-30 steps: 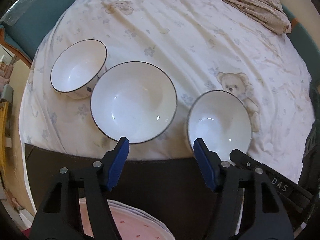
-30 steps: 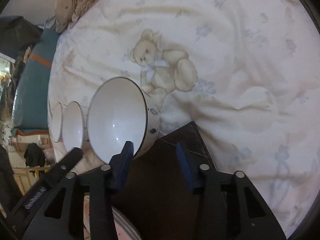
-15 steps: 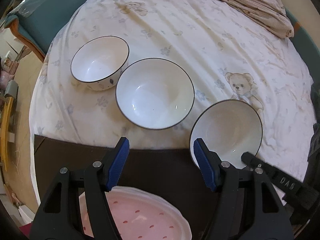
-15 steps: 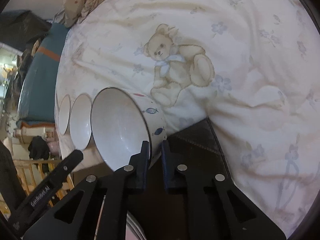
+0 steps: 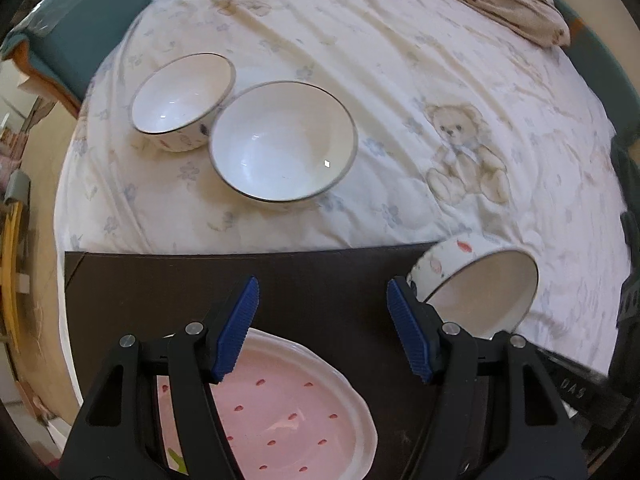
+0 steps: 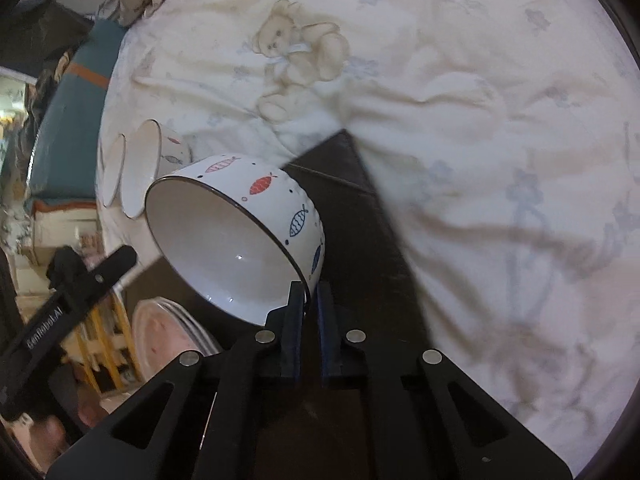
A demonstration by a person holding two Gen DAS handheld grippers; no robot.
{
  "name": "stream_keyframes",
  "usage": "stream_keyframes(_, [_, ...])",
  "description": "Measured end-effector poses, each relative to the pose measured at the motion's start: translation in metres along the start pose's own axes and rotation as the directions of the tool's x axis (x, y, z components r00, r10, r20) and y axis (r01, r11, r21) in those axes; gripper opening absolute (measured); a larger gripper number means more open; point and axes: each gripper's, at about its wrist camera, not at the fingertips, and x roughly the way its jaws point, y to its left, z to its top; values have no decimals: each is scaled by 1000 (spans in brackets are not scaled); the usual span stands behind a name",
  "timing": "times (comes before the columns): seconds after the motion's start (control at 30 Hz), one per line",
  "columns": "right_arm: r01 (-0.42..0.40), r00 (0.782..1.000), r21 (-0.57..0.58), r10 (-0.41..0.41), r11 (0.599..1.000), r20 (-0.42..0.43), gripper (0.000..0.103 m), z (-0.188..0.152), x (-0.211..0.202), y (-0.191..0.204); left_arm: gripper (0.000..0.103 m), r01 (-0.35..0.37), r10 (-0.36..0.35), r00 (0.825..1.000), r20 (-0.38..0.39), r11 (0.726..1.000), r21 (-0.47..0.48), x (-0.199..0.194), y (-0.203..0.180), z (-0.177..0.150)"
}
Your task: Organize plates and bowls
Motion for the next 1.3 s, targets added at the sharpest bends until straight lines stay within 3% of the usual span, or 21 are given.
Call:
stream_keyframes(0.2, [-30, 999, 14, 30, 999, 18, 11, 4, -11, -13, 63, 27, -26, 999, -21, 998, 54, 9, -25, -1])
stream_keyframes(0.43, [-75, 997, 55, 74, 996, 30, 11, 16, -17, -16, 63, 66, -66, 997, -32, 998, -7, 18, -30, 12])
stream_keyframes(0.7, [-108, 993, 93, 103, 990, 55, 11, 34, -22, -22, 63, 73, -73, 997, -40, 997, 2, 31, -40, 27])
stream_keyframes(0.8, [-52, 996, 93, 45, 994, 71, 19, 40, -23, -22, 55, 63, -61, 996, -71, 998, 23, 42, -44, 27])
stream_keyframes(0.87, [-23, 997, 90, 15, 996, 81, 30, 43, -22, -21, 54, 56, -54, 995, -85, 998, 23, 47, -45, 27])
stream_keyframes(0.9, [1, 996, 89, -8, 996, 85, 42, 44, -21, -20, 54, 57, -55, 994, -90, 998, 21, 48, -46, 27])
stream_keyframes(0.93, [37, 995, 90, -45, 995, 93, 48, 46, -22, -19, 54, 56, -54, 994, -93, 998, 23, 50, -46, 27])
stream_keyframes(1.13, [43, 987, 102, -58, 994, 153, 48, 50, -32, -16, 52, 36, -29, 993, -114, 998, 58, 57, -52, 27])
stream_keyframes(1.3, [4, 990, 74, -15, 997, 143, 48, 50, -32, -8, 33, 24, -14, 990, -139, 997, 75, 63, -58, 27])
